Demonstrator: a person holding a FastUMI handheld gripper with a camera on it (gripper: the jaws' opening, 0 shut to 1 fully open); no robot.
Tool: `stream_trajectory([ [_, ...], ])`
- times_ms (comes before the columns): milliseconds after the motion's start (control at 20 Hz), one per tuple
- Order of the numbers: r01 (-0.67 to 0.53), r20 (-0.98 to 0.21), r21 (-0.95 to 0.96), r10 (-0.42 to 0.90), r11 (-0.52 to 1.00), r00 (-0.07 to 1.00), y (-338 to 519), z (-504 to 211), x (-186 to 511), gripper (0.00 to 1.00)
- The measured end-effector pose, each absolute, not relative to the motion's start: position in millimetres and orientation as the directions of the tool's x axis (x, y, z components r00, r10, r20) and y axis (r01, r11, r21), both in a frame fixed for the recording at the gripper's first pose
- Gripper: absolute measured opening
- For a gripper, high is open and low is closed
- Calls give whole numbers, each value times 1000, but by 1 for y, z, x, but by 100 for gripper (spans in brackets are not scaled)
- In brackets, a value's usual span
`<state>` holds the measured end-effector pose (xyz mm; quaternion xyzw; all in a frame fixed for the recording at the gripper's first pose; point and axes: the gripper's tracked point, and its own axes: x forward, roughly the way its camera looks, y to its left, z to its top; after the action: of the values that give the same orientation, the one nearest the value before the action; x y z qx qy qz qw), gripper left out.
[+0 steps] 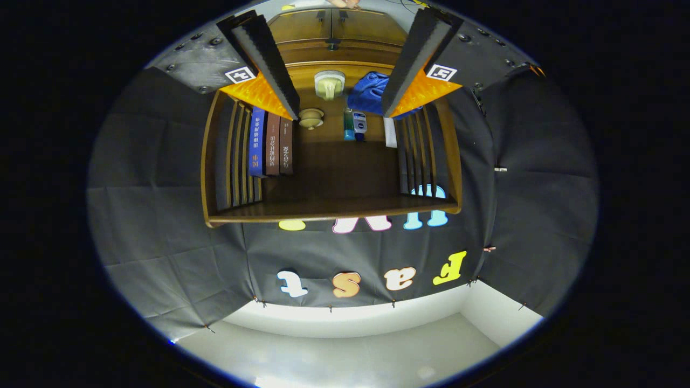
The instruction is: Pull open the drawer, take out the items inside it, and place them on the countertop above the cabinet.
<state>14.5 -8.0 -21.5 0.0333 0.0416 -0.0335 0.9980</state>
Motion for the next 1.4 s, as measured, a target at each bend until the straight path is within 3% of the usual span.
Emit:
stream_trajectory([
  [1400,71,-88,74,-65,995,994,-4,-16,-5,99],
])
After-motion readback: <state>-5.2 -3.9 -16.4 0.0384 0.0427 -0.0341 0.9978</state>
